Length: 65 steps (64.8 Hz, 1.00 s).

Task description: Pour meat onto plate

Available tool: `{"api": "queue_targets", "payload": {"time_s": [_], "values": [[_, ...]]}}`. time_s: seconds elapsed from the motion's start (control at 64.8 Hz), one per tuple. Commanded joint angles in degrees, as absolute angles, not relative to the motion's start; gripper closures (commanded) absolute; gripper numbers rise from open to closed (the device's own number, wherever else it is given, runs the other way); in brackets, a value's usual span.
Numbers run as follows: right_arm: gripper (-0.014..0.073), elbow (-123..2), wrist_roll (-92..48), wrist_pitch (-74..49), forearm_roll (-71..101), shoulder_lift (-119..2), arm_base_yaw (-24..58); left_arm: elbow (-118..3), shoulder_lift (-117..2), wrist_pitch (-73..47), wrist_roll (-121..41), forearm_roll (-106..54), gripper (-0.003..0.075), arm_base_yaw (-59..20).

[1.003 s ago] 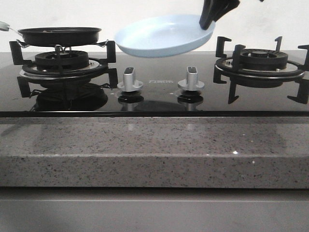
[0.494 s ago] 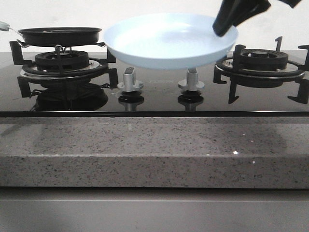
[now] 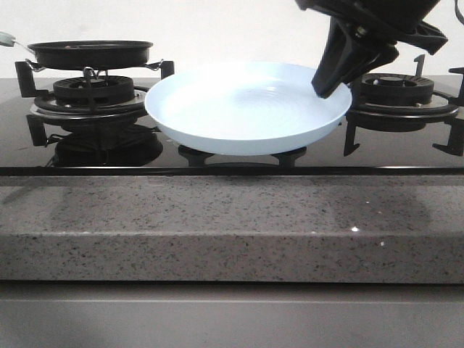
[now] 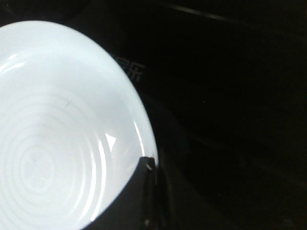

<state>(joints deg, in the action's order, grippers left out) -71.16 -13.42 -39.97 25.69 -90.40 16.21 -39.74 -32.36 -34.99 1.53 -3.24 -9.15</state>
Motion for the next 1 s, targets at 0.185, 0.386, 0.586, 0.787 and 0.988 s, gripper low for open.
{"api": "queue_targets", "payload": {"time_s": [0.185, 0.386, 0.586, 0.787, 0.988], "values": [[0.0654, -72.43, -14.12, -37.31, 27.13, -87.96, 16.08, -41.78, -32.86, -30.23, 1.58, -3.62, 0.0227, -9.69], [0.0654, -72.43, -14.12, -37.31, 27.13, -87.96, 16.08, -41.78, -33.43, -29.80, 1.58, -3.75, 0.0228, -9.69], [0.0654, -72.43, -14.12, -37.31, 27.13, -87.96, 16.08, -41.78, -37.41, -29.54, 1.58, -3.56, 0.0228, -9.69], [0.0654, -72.43, -14.12, -37.31, 27.13, -87.96, 16.08, -42.52, -44.26, -26.77, 2.17, -3.79, 0.0227, -8.82], [0.0654, -72.43, -14.12, -37.31, 27.13, -87.96, 16.08, -48.61, -52.08, -27.51, 2.26, -7.80, 0.0228, -2.75]]}}
